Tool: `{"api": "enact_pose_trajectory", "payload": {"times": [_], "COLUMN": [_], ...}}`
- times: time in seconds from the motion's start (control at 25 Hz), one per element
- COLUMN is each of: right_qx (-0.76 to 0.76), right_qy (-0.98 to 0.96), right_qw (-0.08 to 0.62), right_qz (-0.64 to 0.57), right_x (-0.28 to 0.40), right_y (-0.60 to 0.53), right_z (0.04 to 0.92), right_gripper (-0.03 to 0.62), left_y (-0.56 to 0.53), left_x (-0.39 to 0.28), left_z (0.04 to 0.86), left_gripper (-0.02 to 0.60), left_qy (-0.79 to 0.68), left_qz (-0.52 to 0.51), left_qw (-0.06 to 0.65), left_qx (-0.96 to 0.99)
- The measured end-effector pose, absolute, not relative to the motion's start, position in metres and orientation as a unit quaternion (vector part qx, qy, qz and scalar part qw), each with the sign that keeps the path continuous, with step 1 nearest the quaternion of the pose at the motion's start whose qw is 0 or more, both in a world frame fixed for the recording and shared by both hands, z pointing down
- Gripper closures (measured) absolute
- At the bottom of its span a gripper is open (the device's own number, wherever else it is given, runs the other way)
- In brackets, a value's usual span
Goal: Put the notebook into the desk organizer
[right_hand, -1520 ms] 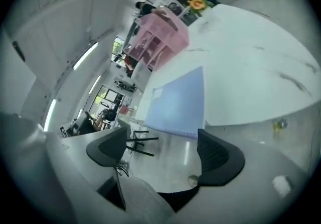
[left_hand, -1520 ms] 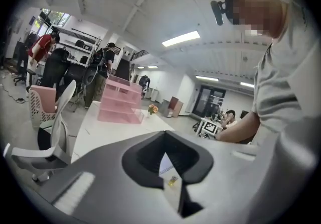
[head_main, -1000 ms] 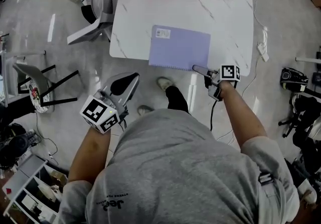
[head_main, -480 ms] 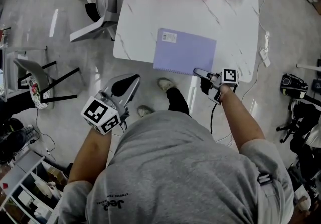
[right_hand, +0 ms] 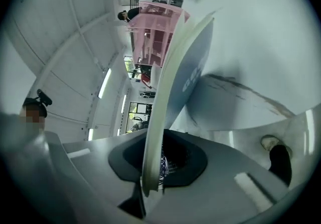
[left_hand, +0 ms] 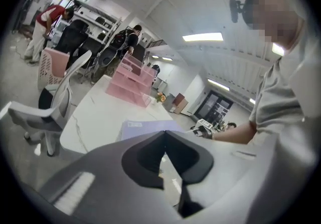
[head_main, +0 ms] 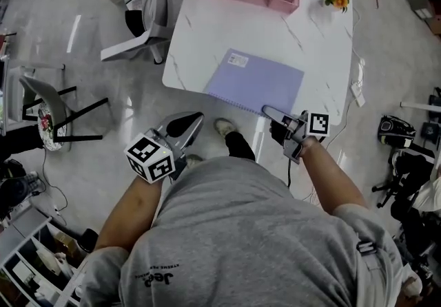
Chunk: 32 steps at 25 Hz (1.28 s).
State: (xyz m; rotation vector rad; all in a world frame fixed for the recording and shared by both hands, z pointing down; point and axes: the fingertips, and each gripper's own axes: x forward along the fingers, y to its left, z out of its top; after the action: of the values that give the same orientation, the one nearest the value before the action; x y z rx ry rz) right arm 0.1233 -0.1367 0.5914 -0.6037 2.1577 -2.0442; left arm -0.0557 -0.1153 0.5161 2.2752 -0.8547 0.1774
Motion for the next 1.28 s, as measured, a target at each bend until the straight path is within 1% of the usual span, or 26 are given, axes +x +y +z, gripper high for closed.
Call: {"api": "enact_pose_trajectory", "payload": {"times": [0.12, 0.24, 0.28, 0.32, 0.36, 0.4, 0.44, 0.48, 0.6, 0.64, 0.68, 0.72, 0.76, 0.84, 0.92, 1.0, 1.04, 1.12, 1.2, 1.24, 1.28], "right_qx": [-0.192, -0.174, -0.165, -0.155, -0.143, -0.131, -0.120, -0.110, -0.097, -0.097, -0.099, -0.101, -0.104, -0.114, -0.130, -0.154, -0.166, -0.189, -0.215, -0.228, -0.242], "right_qy": [0.732, 0.749, 0.752, 0.755, 0.756, 0.758, 0.759, 0.759, 0.756, 0.757, 0.759, 0.763, 0.769, 0.780, 0.788, 0.790, 0.789, 0.786, 0.775, 0.767, 0.759], "right_qw": [0.093, 0.125, 0.135, 0.143, 0.150, 0.153, 0.155, 0.154, 0.146, 0.141, 0.133, 0.122, 0.110, 0.087, 0.082, 0.105, 0.123, 0.156, 0.177, 0.182, 0.183], "right_qz": [-0.648, -0.627, -0.624, -0.622, -0.621, -0.620, -0.621, -0.623, -0.630, -0.631, -0.629, -0.626, -0.622, -0.609, -0.596, -0.584, -0.579, -0.568, -0.567, -0.571, -0.576], "right_x": [0.106, 0.086, 0.078, 0.070, 0.062, 0.054, 0.047, 0.040, 0.027, 0.025, 0.024, 0.023, 0.023, 0.027, 0.039, 0.058, 0.067, 0.082, 0.091, 0.093, 0.093], "right_y": [-0.159, -0.177, -0.181, -0.184, -0.185, -0.186, -0.185, -0.184, -0.178, -0.177, -0.176, -0.176, -0.176, -0.179, -0.192, -0.217, -0.232, -0.259, -0.280, -0.287, -0.293], "right_z": [0.555, 0.523, 0.514, 0.506, 0.499, 0.494, 0.489, 0.487, 0.488, 0.491, 0.495, 0.499, 0.503, 0.513, 0.524, 0.532, 0.535, 0.539, 0.548, 0.554, 0.560], "right_gripper": [0.551, 0.551, 0.551, 0.551, 0.551, 0.549, 0.551, 0.549, 0.549, 0.549, 0.549, 0.548, 0.548, 0.545, 0.533, 0.447, 0.427, 0.419, 0.430, 0.506, 0.538], "left_y": [-0.122, -0.140, -0.149, -0.159, -0.170, -0.182, -0.195, -0.207, -0.239, -0.247, -0.253, -0.259, -0.263, -0.268, -0.274, -0.282, -0.286, -0.296, -0.309, -0.317, -0.326], "left_x": [-0.051, -0.043, -0.038, -0.033, -0.029, -0.027, -0.027, -0.028, -0.037, -0.039, -0.041, -0.041, -0.038, -0.029, -0.021, -0.016, -0.014, -0.011, -0.009, -0.010, -0.011], "left_z": [0.530, 0.532, 0.531, 0.528, 0.524, 0.520, 0.517, 0.515, 0.515, 0.516, 0.515, 0.512, 0.508, 0.496, 0.492, 0.495, 0.498, 0.506, 0.519, 0.529, 0.542], "left_gripper": [0.522, 0.518, 0.435, 0.268, 0.194, 0.153, 0.125, 0.117, 0.125, 0.198, 0.326, 0.425, 0.463, 0.489, 0.491, 0.491, 0.491, 0.491, 0.491, 0.491, 0.491], "left_qy": [-0.327, -0.307, -0.291, -0.272, -0.256, -0.246, -0.244, -0.247, -0.272, -0.282, -0.289, -0.287, -0.274, -0.232, -0.200, -0.178, -0.169, -0.159, -0.163, -0.174, -0.189], "left_qz": [0.031, -0.046, -0.079, -0.111, -0.141, -0.168, -0.190, -0.207, -0.239, -0.246, -0.252, -0.260, -0.268, -0.279, -0.276, -0.264, -0.255, -0.236, -0.207, -0.184, -0.155], "left_qw": [0.423, 0.506, 0.533, 0.557, 0.573, 0.582, 0.584, 0.582, 0.573, 0.568, 0.561, 0.553, 0.547, 0.537, 0.531, 0.537, 0.543, 0.555, 0.562, 0.565, 0.569], "left_qx": [0.845, 0.805, 0.790, 0.777, 0.765, 0.757, 0.751, 0.747, 0.736, 0.733, 0.734, 0.738, 0.744, 0.762, 0.776, 0.781, 0.782, 0.782, 0.784, 0.786, 0.785]}}
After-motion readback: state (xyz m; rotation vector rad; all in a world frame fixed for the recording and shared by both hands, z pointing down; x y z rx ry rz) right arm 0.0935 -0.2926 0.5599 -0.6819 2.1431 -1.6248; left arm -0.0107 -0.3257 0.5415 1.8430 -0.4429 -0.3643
